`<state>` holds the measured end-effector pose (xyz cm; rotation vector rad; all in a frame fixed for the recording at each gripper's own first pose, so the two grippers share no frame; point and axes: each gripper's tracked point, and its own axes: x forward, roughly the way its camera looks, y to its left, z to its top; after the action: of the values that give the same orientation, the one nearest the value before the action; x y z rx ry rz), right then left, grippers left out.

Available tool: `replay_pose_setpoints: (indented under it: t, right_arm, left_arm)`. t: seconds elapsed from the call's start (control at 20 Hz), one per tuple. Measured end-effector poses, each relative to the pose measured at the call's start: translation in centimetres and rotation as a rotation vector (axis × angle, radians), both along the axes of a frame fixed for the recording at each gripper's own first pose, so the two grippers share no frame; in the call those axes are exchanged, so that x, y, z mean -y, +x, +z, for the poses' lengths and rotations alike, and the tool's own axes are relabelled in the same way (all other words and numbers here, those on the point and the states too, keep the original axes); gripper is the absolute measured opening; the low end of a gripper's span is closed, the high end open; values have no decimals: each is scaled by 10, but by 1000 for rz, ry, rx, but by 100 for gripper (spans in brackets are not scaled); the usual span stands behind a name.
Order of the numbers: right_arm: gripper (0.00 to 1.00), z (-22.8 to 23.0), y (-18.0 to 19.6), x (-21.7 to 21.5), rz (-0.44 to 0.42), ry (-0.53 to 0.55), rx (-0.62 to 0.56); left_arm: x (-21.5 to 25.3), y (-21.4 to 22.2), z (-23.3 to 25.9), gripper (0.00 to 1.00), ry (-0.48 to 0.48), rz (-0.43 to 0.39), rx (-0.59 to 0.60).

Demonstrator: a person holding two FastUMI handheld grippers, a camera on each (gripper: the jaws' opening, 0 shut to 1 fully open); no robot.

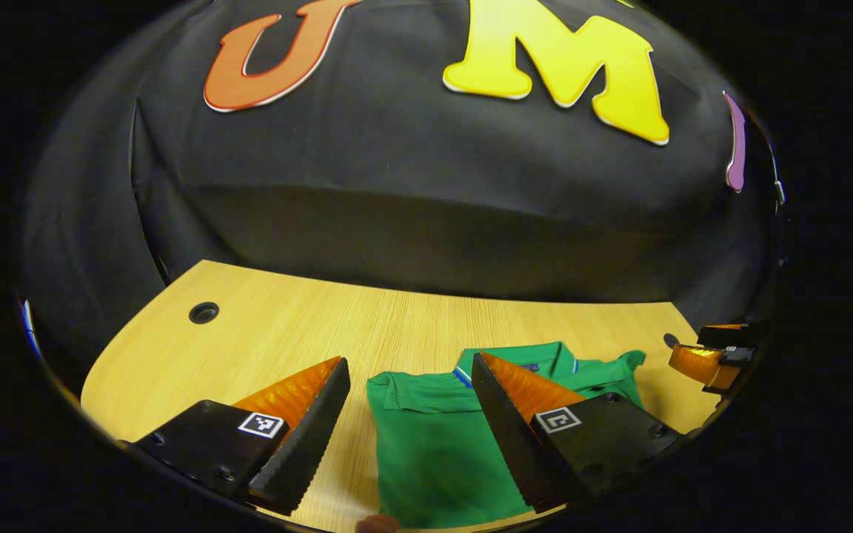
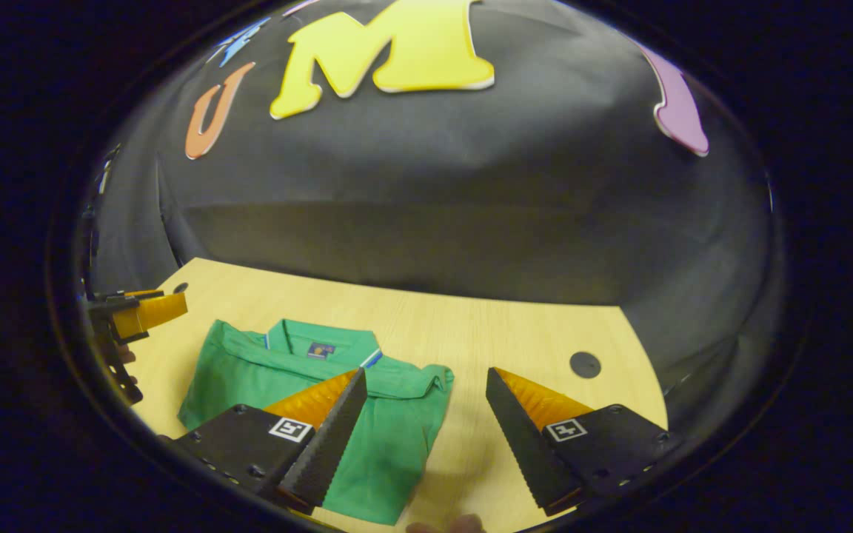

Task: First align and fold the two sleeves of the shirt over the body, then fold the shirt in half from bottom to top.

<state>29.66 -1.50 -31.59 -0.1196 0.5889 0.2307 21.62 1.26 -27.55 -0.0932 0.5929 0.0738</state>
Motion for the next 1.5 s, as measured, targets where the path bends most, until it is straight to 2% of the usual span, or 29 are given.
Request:
replay_pose_setpoints:
  t: [0.15,0.3,0.65,0.85,1.15,1.4,1.5]
  right_arm:
    - [98,43,-26,-3,24,15,81]
    - [97,80,-56,1,4,25,144]
    - [96,173,-168,-12,-27,87,278]
    - [96,203,-242,-14,-37,62,357]
    - [97,230,-330,-22,-72,93,424]
    - [97,256,-356,-33,-66,134,484]
    - [95,261,-356,-37,-71,138,492]
  left_arm:
    - [7,-20,57,100,-2,28,83]
    - [15,-48,108,100,6,24,151]
    - [26,-154,210,100,62,-11,281]
    - [33,-215,242,100,45,-15,340]
    - [42,-270,264,100,40,-60,399]
    - [42,-285,278,100,10,-64,415]
    - [37,-288,288,100,34,-63,435]
